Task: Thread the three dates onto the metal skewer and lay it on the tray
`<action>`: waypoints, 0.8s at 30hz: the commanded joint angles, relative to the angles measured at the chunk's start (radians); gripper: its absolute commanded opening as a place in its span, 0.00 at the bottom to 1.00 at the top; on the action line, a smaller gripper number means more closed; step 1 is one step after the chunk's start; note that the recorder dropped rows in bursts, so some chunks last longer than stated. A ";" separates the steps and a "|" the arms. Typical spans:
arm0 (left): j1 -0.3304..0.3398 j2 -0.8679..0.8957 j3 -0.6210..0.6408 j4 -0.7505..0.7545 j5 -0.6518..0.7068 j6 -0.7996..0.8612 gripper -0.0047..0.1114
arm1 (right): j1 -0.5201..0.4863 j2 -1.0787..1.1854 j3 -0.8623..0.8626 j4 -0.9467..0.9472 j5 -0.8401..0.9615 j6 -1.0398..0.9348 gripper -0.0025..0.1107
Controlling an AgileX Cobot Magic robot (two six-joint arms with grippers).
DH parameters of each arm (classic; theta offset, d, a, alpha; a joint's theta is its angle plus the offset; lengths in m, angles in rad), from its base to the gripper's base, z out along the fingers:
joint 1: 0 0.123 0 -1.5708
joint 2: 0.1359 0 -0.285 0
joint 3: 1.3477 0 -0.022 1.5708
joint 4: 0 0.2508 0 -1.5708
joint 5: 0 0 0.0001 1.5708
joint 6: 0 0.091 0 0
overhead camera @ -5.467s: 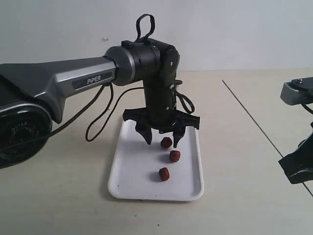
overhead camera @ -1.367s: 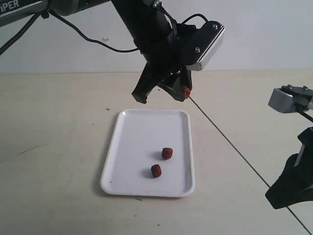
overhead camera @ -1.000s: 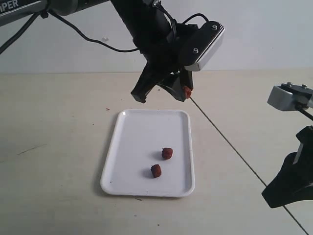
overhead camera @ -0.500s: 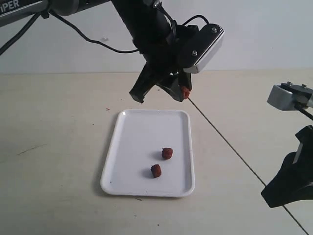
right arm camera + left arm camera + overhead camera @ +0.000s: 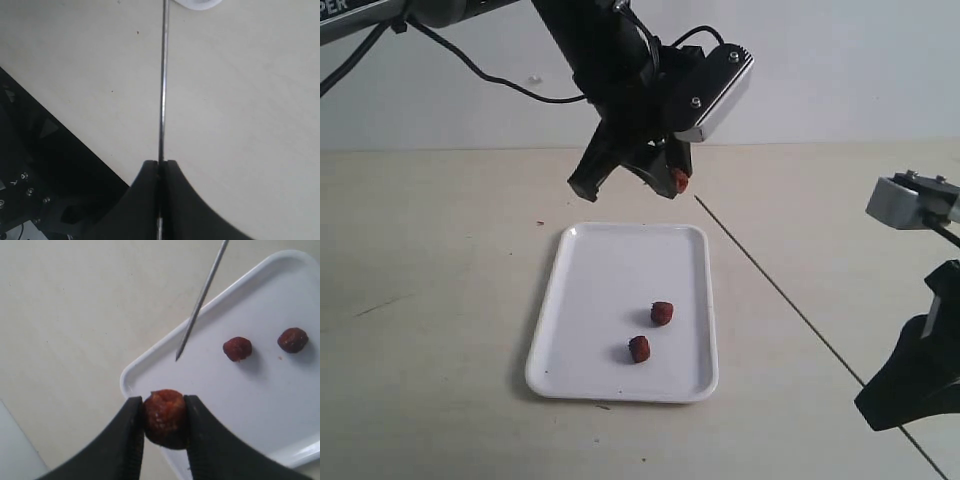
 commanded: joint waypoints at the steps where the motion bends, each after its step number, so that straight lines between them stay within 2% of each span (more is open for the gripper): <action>1: -0.005 -0.007 0.004 -0.062 -0.004 0.031 0.29 | -0.004 0.000 0.003 0.019 0.005 -0.016 0.02; 24: -0.005 -0.007 0.004 -0.058 -0.004 0.060 0.29 | -0.004 0.054 0.001 0.027 -0.023 -0.034 0.02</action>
